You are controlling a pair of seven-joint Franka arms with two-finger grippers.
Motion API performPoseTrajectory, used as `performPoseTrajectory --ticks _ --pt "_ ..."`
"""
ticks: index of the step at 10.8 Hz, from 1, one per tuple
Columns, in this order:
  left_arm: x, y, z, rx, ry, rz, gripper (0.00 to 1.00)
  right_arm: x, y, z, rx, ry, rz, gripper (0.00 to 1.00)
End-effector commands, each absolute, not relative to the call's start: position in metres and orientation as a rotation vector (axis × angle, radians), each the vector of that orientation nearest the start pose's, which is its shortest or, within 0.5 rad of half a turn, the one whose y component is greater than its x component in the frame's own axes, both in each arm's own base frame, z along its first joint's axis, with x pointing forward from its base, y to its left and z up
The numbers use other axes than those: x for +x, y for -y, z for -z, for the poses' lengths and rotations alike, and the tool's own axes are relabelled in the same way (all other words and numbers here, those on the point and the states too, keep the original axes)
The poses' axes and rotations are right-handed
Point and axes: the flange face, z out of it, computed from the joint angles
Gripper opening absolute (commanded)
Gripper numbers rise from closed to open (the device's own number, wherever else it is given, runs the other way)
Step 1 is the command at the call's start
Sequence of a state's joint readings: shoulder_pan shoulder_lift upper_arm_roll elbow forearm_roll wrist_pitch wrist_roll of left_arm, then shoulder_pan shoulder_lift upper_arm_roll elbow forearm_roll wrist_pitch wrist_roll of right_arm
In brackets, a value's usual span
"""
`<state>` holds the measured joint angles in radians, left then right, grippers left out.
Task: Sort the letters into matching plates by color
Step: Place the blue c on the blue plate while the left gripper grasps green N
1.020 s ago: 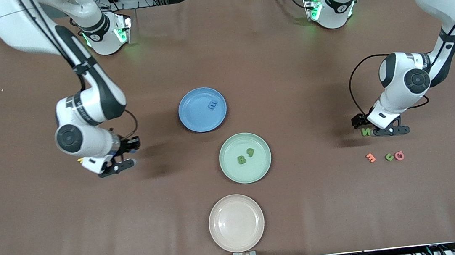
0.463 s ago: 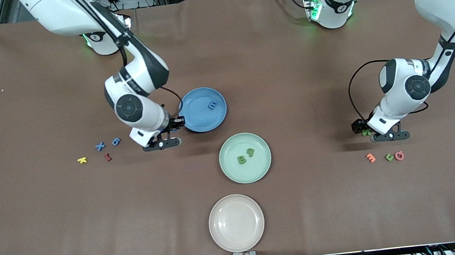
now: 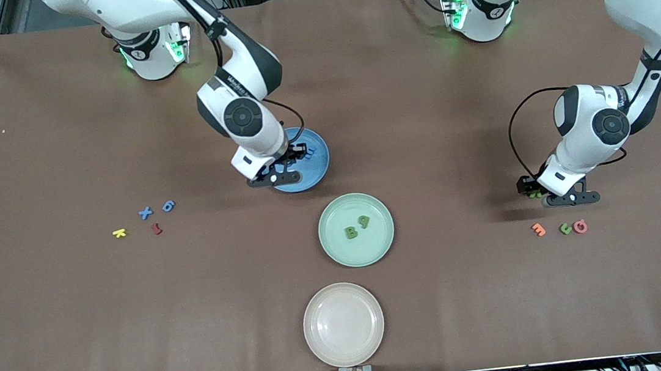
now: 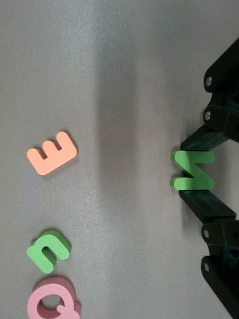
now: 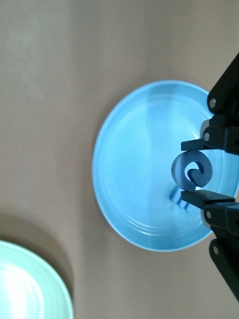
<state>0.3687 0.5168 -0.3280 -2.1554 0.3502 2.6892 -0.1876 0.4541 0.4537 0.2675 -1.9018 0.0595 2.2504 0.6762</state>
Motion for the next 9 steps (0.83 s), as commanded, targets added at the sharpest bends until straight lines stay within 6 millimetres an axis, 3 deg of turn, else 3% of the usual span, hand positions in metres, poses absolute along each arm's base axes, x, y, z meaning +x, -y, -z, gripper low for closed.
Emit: performPoseTrajectory --ticks 1,3,4,6,9 --pt "0.576 0.002 -0.186 -3.129 0.015 0.121 0.0 0.458 -0.413 -0.246 -3.097 -0.023 -0.262 0.08" --pt "0.599 0.042 -0.215 -3.144 0.128 0.104 0.0 0.458 -0.409 -0.244 -3.116 -0.002 -0.25 0.14" --pt "0.609 0.069 -0.232 -3.156 0.204 0.113 0.0 0.458 -0.41 -0.244 -3.116 0.002 -0.249 0.23" --pt "0.619 0.127 -0.248 -3.19 0.384 0.153 0.0 0.461 -0.405 -0.242 -3.118 -0.012 -0.255 0.66" --pt "0.64 0.243 -0.252 -3.25 0.658 0.183 0.0 0.47 -0.394 -0.244 -3.119 -0.045 -0.257 0.74"
